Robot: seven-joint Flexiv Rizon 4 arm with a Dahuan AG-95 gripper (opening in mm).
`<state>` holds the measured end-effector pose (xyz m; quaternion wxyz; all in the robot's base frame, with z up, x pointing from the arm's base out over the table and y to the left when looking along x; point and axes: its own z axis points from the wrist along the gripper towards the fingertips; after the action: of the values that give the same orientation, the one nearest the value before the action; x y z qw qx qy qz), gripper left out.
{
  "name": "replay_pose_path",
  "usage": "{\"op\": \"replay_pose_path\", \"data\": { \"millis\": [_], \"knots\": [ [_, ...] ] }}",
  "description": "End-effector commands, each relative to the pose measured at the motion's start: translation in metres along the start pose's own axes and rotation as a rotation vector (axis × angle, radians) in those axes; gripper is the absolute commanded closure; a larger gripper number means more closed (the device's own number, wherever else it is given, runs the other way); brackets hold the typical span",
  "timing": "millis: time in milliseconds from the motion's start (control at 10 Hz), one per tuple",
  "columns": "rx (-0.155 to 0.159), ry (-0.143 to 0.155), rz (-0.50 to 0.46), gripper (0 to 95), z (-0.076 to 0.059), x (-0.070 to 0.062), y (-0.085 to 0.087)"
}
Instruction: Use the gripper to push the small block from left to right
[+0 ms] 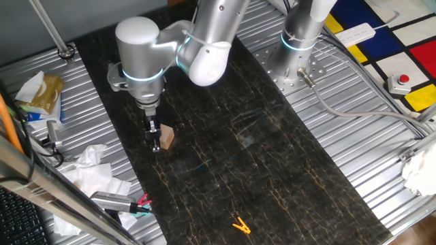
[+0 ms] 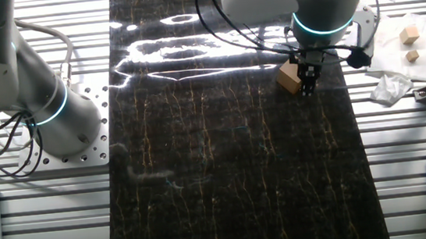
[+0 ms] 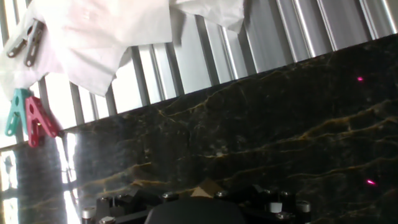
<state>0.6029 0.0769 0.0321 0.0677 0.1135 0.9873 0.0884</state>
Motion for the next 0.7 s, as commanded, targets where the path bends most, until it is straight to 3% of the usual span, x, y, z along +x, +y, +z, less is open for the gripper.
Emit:
{"op": "replay_pose_path", "data": {
  "millis": [100, 700],
  "knots": [
    [-0.001, 0.001, 0.006, 0.0, 0.0, 0.001, 0.003],
    [0.002, -0.003, 0.035, 0.0, -0.001, 0.0, 0.021]
  ]
}}
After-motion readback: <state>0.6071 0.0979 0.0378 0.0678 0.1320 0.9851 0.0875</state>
